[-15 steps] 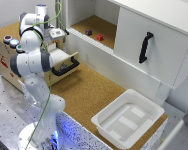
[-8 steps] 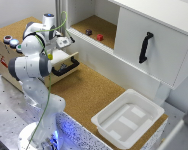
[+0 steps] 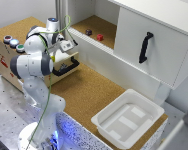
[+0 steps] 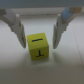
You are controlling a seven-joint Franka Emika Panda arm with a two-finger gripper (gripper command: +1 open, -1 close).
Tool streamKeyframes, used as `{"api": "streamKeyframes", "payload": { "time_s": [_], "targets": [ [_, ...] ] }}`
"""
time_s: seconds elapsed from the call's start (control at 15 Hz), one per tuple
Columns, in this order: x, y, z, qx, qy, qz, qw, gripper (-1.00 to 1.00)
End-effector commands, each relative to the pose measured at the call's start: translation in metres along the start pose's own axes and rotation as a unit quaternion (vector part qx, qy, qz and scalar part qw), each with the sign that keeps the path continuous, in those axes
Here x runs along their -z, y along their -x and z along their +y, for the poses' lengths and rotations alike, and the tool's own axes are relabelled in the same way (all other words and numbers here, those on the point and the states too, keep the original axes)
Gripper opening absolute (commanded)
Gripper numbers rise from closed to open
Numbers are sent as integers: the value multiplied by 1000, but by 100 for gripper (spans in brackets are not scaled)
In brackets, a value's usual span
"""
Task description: Put the yellow block in the drawer
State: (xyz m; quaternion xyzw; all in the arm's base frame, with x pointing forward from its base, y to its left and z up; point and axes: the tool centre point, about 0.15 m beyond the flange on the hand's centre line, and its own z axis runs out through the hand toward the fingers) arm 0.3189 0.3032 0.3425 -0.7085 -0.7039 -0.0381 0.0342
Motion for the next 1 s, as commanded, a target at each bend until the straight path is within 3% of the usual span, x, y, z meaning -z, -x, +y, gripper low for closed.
{"api": "streamKeyframes", "payload": {
  "time_s": [0.0, 0.67, 0.73, 0.93],
  "targets": [
    [8, -2, -5, -6, 26, -4, 1000, 100],
    [8, -2, -5, -6, 26, -4, 1000, 100],
    [6, -1, 0, -2, 6, 3, 1000, 100],
    [29, -25, -3, 19, -2, -35, 999, 100]
  ]
}}
